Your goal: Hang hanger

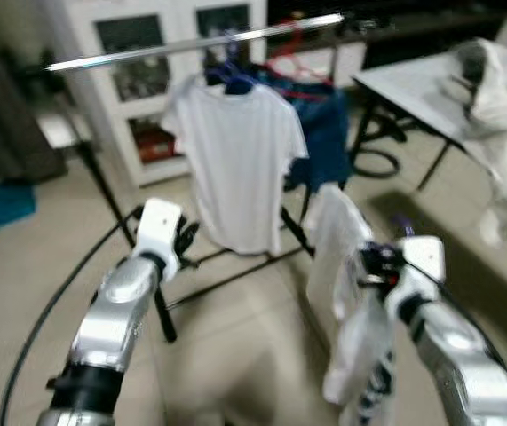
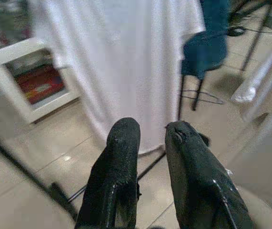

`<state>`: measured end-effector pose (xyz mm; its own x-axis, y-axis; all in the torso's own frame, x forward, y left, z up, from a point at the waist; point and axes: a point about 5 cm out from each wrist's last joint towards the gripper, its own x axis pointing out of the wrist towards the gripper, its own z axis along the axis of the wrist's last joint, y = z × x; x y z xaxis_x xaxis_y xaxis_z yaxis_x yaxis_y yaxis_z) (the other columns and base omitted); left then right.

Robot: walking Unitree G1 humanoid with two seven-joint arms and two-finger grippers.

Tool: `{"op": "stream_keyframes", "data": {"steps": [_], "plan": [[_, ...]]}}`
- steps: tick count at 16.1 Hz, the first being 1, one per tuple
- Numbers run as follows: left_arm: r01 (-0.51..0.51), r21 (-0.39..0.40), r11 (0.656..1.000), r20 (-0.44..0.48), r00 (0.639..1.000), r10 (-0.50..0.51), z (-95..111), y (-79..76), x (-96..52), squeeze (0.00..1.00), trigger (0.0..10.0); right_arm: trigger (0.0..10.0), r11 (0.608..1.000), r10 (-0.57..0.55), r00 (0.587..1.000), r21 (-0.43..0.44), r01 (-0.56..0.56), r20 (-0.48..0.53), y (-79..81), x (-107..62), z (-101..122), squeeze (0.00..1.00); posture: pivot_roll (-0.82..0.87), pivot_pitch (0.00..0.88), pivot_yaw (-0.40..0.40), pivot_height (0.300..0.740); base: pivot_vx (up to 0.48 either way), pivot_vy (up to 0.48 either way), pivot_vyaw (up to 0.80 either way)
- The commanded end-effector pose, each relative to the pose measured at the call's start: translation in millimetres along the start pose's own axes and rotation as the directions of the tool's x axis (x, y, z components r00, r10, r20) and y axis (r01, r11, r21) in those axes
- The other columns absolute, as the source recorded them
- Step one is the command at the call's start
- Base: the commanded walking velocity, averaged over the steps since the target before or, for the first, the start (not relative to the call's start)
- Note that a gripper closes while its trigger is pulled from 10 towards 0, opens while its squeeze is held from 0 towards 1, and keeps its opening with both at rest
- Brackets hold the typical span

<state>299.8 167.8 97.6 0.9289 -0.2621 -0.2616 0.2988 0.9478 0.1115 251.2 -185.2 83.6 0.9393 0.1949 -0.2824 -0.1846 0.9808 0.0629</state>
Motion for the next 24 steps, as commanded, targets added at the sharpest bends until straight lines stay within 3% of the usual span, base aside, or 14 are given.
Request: {"op": "stream_keyframes", "data": {"steps": [1,7,18,20,24], "plan": [[-0.004,0.017,1.000,0.023,1.000,0.004,6.0,-2.0,2.2,0.00,10.0,10.0,1.000,-0.005,1.000,0.004,0.005,0.018,-2.7,0.3,6.0,0.00,0.01,0.000,0.038,0.740,0.000,0.000,0.80],[-0.015,0.023,1.000,0.041,0.999,0.014,10.6,-5.4,4.4,0.00,10.0,10.0,1.000,-0.028,0.999,-0.002,0.028,0.039,-5.0,3.6,11.0,0.00,0.02,0.000,0.017,0.740,0.000,-0.042,0.80],[-0.050,0.065,0.997,0.047,0.998,0.047,9.6,-3.5,3.9,0.00,10.0,10.0,0.997,-0.077,0.997,0.014,0.077,0.024,-10.9,14.0,11.3,0.00,0.05,0.000,-0.022,0.740,0.000,-0.410,0.80],[-0.054,0.042,0.998,0.055,0.997,0.052,12.6,-3.5,6.0,0.00,10.0,10.0,0.986,-0.160,0.987,-0.036,0.160,-0.011,-18.0,16.7,11.1,0.00,0.05,0.000,-0.020,0.740,0.000,0.000,0.00],[-0.008,0.027,1.000,0.088,0.996,0.006,16.6,-7.1,7.1,0.00,10.0,10.0,0.990,-0.140,0.990,-0.027,0.141,0.025,-11.8,17.6,16.9,0.00,0.04,0.000,-0.011,0.740,0.000,0.000,0.00]]}}
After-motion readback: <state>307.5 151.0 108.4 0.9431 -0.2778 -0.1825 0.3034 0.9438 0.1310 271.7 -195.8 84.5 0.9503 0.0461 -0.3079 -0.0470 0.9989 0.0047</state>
